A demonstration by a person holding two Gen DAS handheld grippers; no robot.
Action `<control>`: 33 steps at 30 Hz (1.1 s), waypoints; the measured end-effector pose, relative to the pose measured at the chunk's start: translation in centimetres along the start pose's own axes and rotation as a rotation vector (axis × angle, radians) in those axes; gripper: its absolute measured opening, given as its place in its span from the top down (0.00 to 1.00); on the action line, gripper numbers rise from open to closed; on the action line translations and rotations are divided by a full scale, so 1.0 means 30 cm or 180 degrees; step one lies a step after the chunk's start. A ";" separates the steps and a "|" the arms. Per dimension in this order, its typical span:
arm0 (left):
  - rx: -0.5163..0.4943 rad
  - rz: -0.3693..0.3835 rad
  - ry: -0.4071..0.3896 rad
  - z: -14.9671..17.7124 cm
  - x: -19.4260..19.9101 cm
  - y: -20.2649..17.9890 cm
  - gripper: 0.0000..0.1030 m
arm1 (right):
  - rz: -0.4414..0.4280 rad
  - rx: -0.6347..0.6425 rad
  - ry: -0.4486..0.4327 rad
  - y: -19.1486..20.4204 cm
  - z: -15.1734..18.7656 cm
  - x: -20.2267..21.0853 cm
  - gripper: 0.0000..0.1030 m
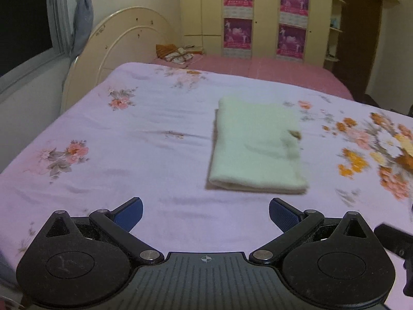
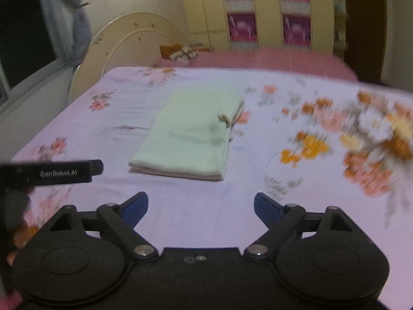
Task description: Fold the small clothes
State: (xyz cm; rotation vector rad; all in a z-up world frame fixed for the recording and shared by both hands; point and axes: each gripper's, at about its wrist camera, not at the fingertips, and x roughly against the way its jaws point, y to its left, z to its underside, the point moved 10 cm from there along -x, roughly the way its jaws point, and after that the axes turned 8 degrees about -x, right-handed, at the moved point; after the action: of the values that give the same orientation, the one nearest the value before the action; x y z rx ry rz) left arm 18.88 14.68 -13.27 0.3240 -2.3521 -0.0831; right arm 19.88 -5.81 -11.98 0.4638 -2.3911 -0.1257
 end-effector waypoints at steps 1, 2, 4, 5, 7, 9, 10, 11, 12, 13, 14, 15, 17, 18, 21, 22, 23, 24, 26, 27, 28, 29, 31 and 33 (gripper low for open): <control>-0.0001 0.0025 -0.0008 0.006 0.036 -0.005 0.00 | 0.0029 0.0060 -0.0086 0.003 -0.004 0.044 0.08; 0.0008 0.0051 -0.0023 0.014 0.076 -0.012 0.00 | 0.0049 0.0101 -0.0173 0.005 -0.009 0.089 0.07; 0.0023 0.0071 -0.0067 0.033 0.153 -0.022 0.00 | 0.0081 0.0117 -0.0346 0.004 -0.017 0.177 0.02; 0.0017 0.0083 -0.0079 0.040 0.182 -0.025 0.00 | 0.0075 0.0106 -0.0420 0.001 -0.020 0.217 0.01; 0.0020 0.0065 -0.0105 0.058 0.246 -0.031 0.00 | 0.0075 0.0068 -0.0534 -0.003 -0.023 0.286 0.01; 0.0024 0.0081 -0.0141 0.072 0.299 -0.039 0.00 | 0.0093 0.0025 -0.0609 -0.012 -0.025 0.334 0.01; 0.0031 0.0075 -0.0149 0.078 0.322 -0.039 0.00 | 0.0104 0.0002 -0.0653 -0.017 -0.026 0.357 0.01; 0.0037 0.0068 -0.0165 0.084 0.345 -0.040 0.00 | 0.0120 -0.0022 -0.0686 -0.022 -0.024 0.367 0.01; 0.0039 0.0073 -0.0178 0.090 0.367 -0.042 0.00 | 0.0141 -0.0057 -0.0716 -0.029 -0.022 0.384 0.01; 0.0047 0.0075 -0.0182 0.096 0.391 -0.046 0.00 | 0.0153 -0.0091 -0.0734 -0.035 -0.019 0.398 0.01; 0.0057 0.0067 -0.0191 0.103 0.412 -0.046 0.00 | 0.0163 -0.0130 -0.0751 -0.042 -0.016 0.411 0.01; 0.0056 0.0069 -0.0201 0.108 0.429 -0.046 0.00 | 0.0176 -0.0175 -0.0780 -0.048 -0.012 0.422 0.01; 0.0058 0.0077 -0.0219 0.117 0.460 -0.048 0.00 | 0.0174 -0.0239 -0.0797 -0.051 -0.003 0.440 0.01; 0.0053 0.0079 -0.0232 0.122 0.475 -0.048 0.00 | 0.0178 -0.0258 -0.0788 -0.051 0.002 0.445 0.01; 0.0040 0.0071 -0.0270 0.131 0.509 -0.048 0.00 | 0.0161 -0.0278 -0.0822 -0.042 0.015 0.468 0.01; 0.0039 0.0072 -0.0274 0.131 0.516 -0.050 0.00 | 0.0172 -0.0270 -0.0830 -0.038 0.020 0.473 0.01; 0.0042 0.0075 -0.0277 0.134 0.522 -0.049 0.00 | 0.0181 -0.0265 -0.0839 -0.035 0.023 0.478 0.01; 0.0042 0.0072 -0.0273 0.138 0.526 -0.048 0.00 | 0.0172 -0.0263 -0.0848 -0.031 0.026 0.482 0.01; 0.0052 0.0066 -0.0273 0.139 0.529 -0.048 0.00 | 0.0151 -0.0264 -0.0842 -0.022 0.034 0.489 0.01; 0.0060 0.0062 -0.0268 0.141 0.530 -0.047 0.00 | 0.0148 -0.0260 -0.0843 -0.019 0.037 0.493 0.01; 0.0069 0.0058 -0.0259 0.143 0.531 -0.046 0.00 | 0.0153 -0.0255 -0.0849 -0.018 0.039 0.496 0.01; 0.0076 0.0063 -0.0254 0.146 0.532 -0.047 0.00 | 0.0159 -0.0251 -0.0854 -0.017 0.040 0.498 0.01; 0.0078 0.0071 -0.0252 0.148 0.533 -0.049 0.00 | 0.0172 -0.0248 -0.0855 -0.015 0.045 0.501 0.01; 0.0077 0.0065 -0.0264 0.147 0.535 -0.049 0.00 | 0.0172 -0.0250 -0.0852 -0.013 0.049 0.505 0.01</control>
State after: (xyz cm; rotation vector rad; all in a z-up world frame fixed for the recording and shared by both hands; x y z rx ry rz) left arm 5.08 8.99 -5.80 0.3137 -2.4397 -0.0594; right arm 8.45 -11.70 -3.84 0.3638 -2.6467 -0.2715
